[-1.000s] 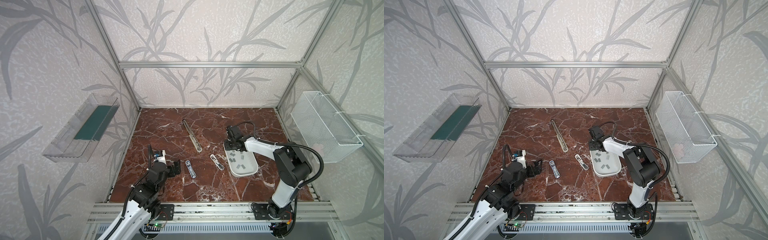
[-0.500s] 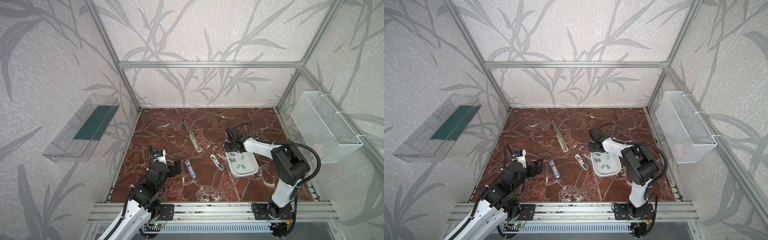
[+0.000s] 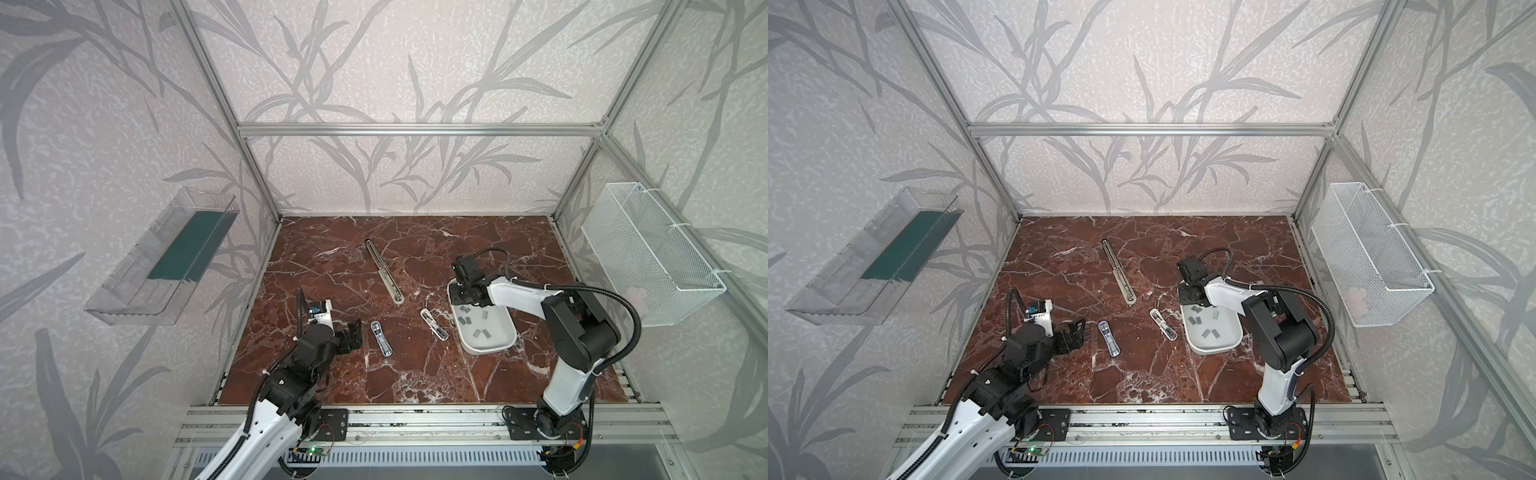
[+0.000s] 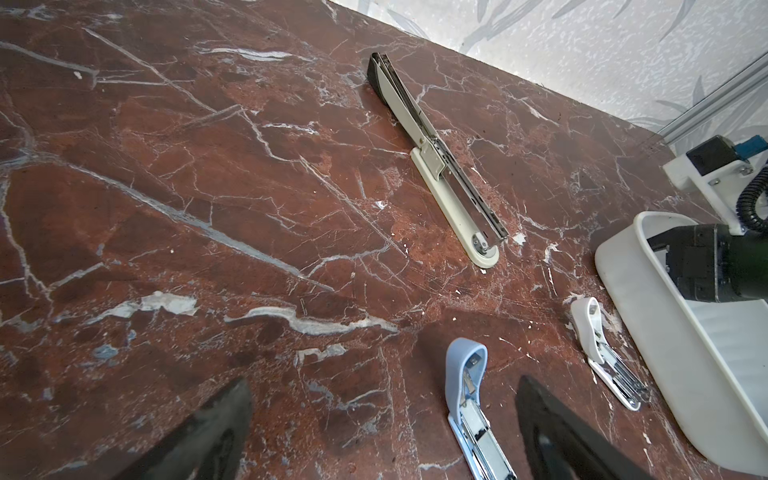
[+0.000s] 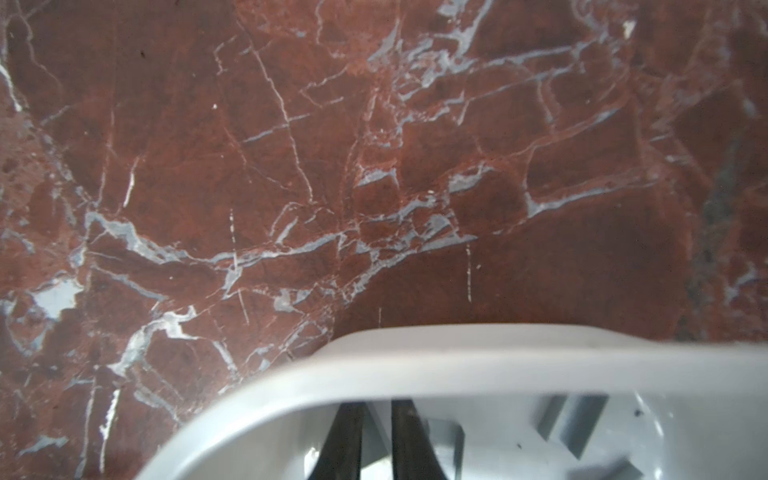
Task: Load the staples into the stapler
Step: 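Lower the right gripper into the white tray and grasp a grey staple strip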
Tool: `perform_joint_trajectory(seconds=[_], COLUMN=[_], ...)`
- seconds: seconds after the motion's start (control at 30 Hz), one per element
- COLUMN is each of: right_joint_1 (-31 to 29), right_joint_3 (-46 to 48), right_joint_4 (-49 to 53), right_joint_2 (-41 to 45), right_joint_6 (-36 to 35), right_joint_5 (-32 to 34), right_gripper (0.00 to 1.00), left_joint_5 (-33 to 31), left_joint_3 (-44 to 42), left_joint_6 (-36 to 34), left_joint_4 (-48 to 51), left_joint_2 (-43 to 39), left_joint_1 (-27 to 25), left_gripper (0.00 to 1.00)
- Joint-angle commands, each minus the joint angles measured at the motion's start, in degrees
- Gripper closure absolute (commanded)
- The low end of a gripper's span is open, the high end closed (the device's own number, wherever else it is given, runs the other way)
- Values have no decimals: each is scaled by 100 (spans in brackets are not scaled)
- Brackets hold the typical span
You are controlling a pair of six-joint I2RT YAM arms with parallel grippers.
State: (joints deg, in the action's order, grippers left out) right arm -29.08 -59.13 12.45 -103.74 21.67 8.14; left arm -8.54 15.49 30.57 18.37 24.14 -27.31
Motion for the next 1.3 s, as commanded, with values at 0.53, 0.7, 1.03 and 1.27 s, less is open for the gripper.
perform_joint_trajectory(seconds=[0.53,0.7,1.03,1.27], right_joint_1=[-118,-118,-119,-121], right_joint_3=[346,335,320,261], right_joint_4=[-145,-142,-118,-17], right_joint_2=[566,435,134,29], right_joint_6=[-47,-52,-48,56], right_joint_5=[-216,-199,-39,84], right_gripper=[78,75,72,77], left_joint_5=[10,-12,10,18], left_joint_3=[28,29,26,30], left_joint_6=[-49,-39,-51,-52], left_joint_4=[-51,-53,-49,-63], left_joint_2=[-6,-6,3,3], left_joint_1=[20,15,19,17], left_gripper=[1,1,1,1])
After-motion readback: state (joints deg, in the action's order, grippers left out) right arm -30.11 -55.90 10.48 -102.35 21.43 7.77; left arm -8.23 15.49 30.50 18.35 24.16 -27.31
